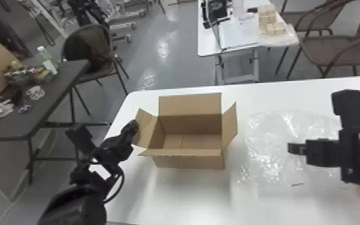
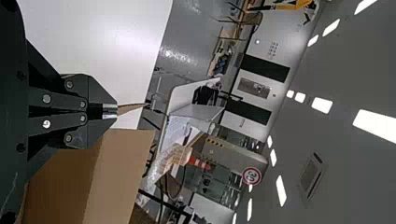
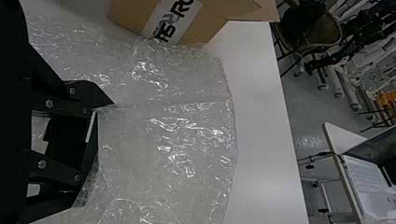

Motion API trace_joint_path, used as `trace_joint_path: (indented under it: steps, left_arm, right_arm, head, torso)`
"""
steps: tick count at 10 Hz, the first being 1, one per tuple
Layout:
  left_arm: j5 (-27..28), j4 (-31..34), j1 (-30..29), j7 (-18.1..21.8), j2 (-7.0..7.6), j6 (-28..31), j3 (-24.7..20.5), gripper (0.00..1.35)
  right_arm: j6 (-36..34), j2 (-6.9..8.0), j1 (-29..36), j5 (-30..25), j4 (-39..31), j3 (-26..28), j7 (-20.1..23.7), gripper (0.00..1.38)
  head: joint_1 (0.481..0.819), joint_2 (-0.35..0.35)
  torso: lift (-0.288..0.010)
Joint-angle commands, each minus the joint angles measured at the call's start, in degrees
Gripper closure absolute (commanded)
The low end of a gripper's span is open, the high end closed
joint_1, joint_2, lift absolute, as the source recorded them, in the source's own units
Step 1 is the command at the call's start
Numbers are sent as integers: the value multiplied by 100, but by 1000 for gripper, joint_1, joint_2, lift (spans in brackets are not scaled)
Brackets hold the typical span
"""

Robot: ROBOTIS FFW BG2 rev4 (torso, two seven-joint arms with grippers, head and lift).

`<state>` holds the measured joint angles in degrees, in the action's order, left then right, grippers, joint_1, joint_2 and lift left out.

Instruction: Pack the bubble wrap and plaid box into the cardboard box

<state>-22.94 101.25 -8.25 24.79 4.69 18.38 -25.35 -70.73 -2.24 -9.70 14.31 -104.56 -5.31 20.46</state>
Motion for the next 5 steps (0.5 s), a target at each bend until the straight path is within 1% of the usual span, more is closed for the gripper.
trace_joint_path:
  steps: [1, 2, 3, 5]
  left_arm:
    - [0, -17, 7, -1, -30, -54, -5, 1211]
    - [9, -17, -1, -1, -74, -63, -23, 1211]
    - [9, -26, -1, -1, -91, -80, -23, 1211]
    - [9, -44, 7, -1, -91, -107, -5, 1211]
  right_arm:
    - [305, 83, 109, 2, -214, 21, 2, 1219]
    - [323, 145, 135, -183, -592, 65, 2, 1219]
    - [507, 180, 162, -201, -952, 127, 2, 1219]
    - [657, 215, 127, -104, -1506, 223, 2, 1219]
  head:
    - [695, 330]
    - [695, 335]
    - [695, 333]
    - [695, 324]
  torso:
    - [-119]
    - [-119]
    - [-119]
    - [-119]
